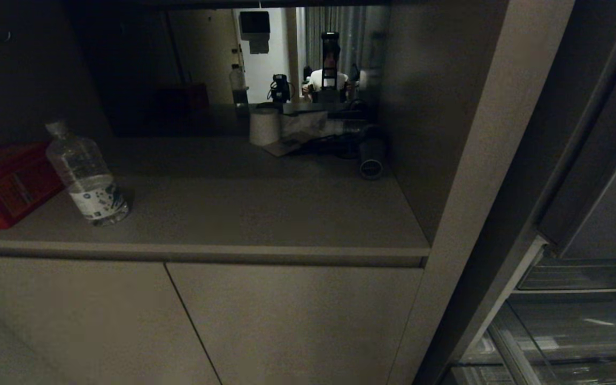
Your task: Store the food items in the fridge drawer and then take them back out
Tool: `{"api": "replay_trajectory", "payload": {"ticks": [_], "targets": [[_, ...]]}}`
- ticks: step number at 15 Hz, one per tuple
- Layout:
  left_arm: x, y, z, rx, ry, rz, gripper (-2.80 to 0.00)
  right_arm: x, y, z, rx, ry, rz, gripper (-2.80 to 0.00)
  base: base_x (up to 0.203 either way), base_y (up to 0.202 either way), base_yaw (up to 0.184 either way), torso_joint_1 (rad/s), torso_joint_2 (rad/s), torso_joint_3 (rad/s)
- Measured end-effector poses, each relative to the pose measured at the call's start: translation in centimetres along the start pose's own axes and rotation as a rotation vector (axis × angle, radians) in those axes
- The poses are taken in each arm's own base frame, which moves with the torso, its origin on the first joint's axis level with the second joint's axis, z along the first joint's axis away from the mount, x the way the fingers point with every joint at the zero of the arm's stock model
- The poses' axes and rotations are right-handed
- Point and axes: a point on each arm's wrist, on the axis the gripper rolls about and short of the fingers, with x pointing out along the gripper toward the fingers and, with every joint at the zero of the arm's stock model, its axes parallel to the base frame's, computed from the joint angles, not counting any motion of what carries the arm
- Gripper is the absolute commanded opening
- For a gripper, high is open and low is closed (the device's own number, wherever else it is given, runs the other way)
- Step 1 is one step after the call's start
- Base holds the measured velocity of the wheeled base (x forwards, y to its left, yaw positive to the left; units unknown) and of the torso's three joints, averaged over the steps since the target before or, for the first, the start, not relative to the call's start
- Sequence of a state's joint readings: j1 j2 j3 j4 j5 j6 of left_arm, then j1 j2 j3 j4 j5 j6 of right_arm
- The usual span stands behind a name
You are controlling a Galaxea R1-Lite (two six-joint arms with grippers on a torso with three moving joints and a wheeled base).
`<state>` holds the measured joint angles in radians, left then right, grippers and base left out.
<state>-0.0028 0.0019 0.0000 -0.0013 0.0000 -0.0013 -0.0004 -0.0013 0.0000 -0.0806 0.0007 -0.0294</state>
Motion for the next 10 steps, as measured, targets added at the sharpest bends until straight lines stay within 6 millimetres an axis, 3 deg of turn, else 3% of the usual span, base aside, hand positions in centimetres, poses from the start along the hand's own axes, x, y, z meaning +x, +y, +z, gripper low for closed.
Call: {"api": "replay_trajectory", "payload": {"ticks": [4, 7, 10], "targets": [[0.0, 0.0, 0.0, 0.000, 0.000, 0.000, -2.80, -0.1, 0.1, 0.8, -0.107, -0.065, 0.053, -2.80, 0.000, 0.000, 0.000, 0.000, 0.00, 0.000], [0.0, 0.0, 0.0, 0.000, 0.000, -0.001, -2.80, -1.1, 0.3, 5.8, -0.116, -0.189, 0.204, -2.80, 0.000, 0.000, 0.000, 0.000, 0.00, 0.000], [0.0, 0.0, 0.0, 0.000, 0.000, 0.000, -2.80, -0.1, 0.7, 10.1, -0.086, -0.152, 0.458, -2.80, 0.000, 0.000, 0.000, 0.000, 0.00, 0.000]]}}
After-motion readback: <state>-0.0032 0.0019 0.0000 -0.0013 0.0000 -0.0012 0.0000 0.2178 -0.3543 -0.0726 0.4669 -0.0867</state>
